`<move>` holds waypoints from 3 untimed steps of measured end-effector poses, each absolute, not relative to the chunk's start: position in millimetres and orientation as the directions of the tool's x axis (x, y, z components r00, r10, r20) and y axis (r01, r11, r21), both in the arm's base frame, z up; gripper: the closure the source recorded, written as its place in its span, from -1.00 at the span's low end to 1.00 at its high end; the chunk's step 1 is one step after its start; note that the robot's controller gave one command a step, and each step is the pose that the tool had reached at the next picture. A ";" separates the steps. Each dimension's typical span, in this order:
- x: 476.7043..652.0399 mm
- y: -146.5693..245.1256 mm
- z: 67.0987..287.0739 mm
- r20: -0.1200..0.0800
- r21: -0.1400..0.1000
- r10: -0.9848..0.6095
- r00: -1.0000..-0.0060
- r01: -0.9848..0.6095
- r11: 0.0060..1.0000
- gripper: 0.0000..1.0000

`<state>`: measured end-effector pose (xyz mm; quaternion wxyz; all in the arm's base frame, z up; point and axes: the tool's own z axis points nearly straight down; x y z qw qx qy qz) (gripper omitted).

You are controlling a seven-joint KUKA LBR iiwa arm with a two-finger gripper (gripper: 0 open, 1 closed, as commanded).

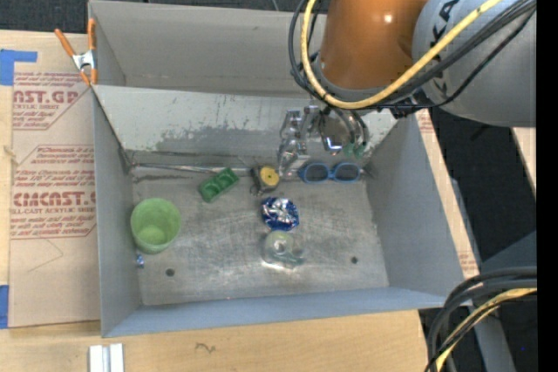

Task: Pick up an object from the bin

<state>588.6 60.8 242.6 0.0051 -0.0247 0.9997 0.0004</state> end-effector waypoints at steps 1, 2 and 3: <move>588.8 68.5 126.7 0.005 0.001 -0.102 -0.995 -0.102 0.995 1.00; 590.5 68.5 131.8 -0.002 0.001 -0.102 -0.995 -0.102 0.995 -1.00; 593.1 17.4 88.4 -0.014 0.000 -0.340 -0.940 -0.340 0.940 -1.00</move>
Offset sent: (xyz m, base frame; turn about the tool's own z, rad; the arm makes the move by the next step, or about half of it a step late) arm 0.0016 0.0074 -0.1104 -0.0533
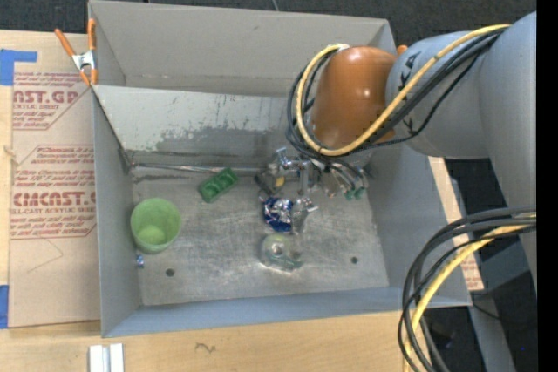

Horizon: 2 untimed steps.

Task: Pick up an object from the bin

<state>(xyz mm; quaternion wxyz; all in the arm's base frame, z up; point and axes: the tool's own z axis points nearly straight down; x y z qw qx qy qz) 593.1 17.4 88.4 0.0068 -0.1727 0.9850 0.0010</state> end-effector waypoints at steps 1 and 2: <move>592.4 16.9 89.3 -0.008 0.000 -0.340 -0.940 -0.340 0.940 1.00; 527.6 -31.6 151.1 -0.002 -0.004 -0.478 -0.879 -0.478 0.879 1.00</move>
Offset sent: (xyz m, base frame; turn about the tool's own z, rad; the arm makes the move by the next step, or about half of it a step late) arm 0.0000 0.0000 0.0000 0.0000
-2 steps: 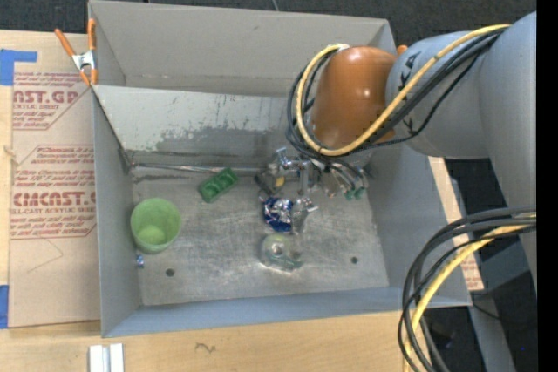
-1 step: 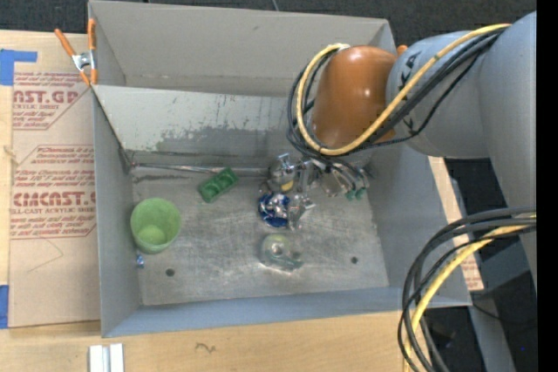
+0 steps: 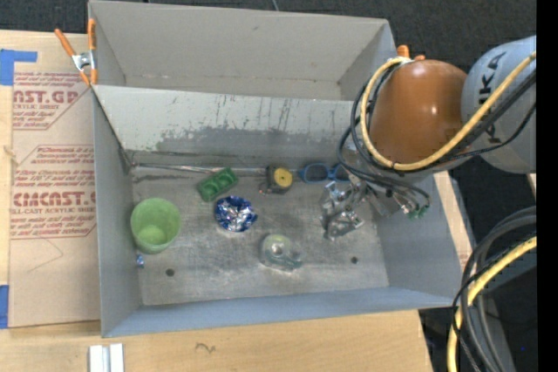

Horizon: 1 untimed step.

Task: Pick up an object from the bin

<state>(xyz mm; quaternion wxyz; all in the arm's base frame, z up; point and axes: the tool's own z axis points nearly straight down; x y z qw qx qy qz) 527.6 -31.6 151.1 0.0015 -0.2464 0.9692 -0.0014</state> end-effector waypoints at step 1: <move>527.4 -29.0 148.5 -0.001 0.001 -0.480 -0.877 -0.480 0.877 -1.00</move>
Offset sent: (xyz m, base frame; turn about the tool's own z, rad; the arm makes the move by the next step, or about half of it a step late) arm 0.0000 0.0000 0.0000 0.0000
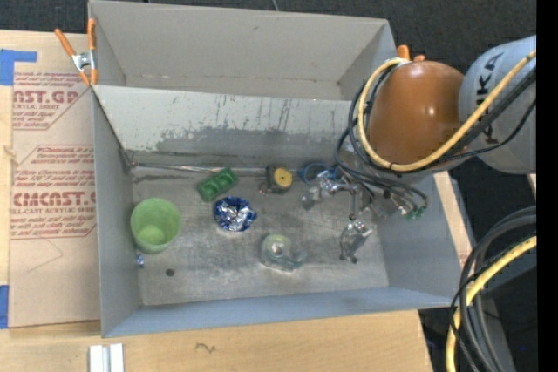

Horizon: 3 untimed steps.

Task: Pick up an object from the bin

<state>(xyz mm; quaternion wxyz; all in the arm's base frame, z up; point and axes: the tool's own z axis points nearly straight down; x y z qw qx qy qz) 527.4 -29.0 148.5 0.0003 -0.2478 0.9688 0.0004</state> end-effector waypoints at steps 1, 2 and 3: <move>522.5 -16.3 70.8 -0.006 -0.001 -0.598 -0.802 -0.598 0.802 -1.00; 511.3 24.1 79.6 -0.001 0.002 -0.719 -0.695 -0.719 0.695 -1.00; 511.3 23.5 79.7 0.000 0.002 -0.718 -0.696 -0.718 0.696 1.00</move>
Offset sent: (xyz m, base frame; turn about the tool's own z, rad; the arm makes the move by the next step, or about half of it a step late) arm -0.0066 0.0106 -0.0785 -0.1404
